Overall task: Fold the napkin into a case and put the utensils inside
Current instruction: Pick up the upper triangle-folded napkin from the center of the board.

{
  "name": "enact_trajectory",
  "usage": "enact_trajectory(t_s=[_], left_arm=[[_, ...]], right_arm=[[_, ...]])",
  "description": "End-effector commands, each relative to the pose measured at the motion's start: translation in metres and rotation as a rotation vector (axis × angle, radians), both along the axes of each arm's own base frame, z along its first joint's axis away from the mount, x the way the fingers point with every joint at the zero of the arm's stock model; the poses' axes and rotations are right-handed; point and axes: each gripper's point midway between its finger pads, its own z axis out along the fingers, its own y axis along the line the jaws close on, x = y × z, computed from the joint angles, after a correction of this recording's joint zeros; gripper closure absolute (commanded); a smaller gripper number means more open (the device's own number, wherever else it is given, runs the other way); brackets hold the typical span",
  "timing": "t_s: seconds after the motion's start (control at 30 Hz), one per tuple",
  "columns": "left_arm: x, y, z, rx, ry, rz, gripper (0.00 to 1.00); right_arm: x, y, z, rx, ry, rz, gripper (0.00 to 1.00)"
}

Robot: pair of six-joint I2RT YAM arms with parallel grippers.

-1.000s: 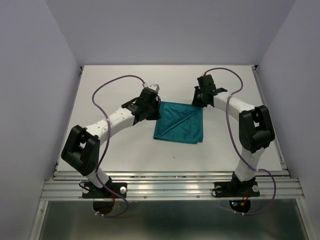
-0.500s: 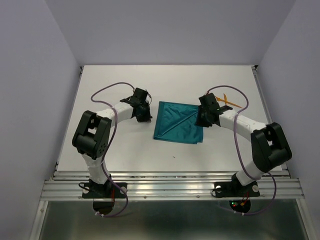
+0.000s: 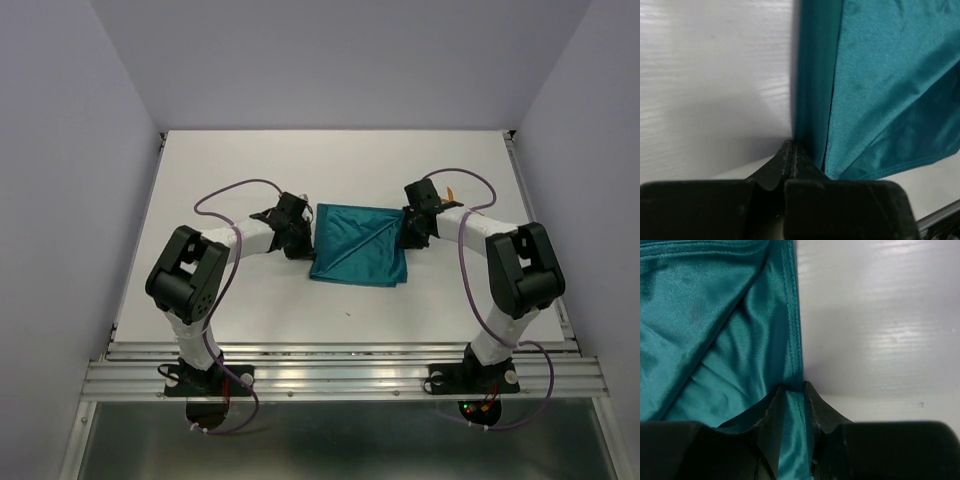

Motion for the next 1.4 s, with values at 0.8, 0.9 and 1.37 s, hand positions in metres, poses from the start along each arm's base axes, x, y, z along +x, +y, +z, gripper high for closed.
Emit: enact_trajectory(t_s=[0.8, 0.9, 1.37], left_arm=[[0.015, 0.036, 0.058, 0.013, -0.083, 0.146, 0.83], [0.026, 0.041, 0.058, 0.018, -0.083, 0.181, 0.64], [0.052, 0.067, 0.061, -0.001, -0.069, 0.257, 0.37]], right_arm=[[0.034, 0.055, 0.085, -0.151, -0.21, 0.214, 0.54], [0.012, 0.097, 0.087, -0.107, -0.209, 0.334, 0.48], [-0.054, 0.198, 0.061, -0.124, -0.186, 0.594, 0.43]])
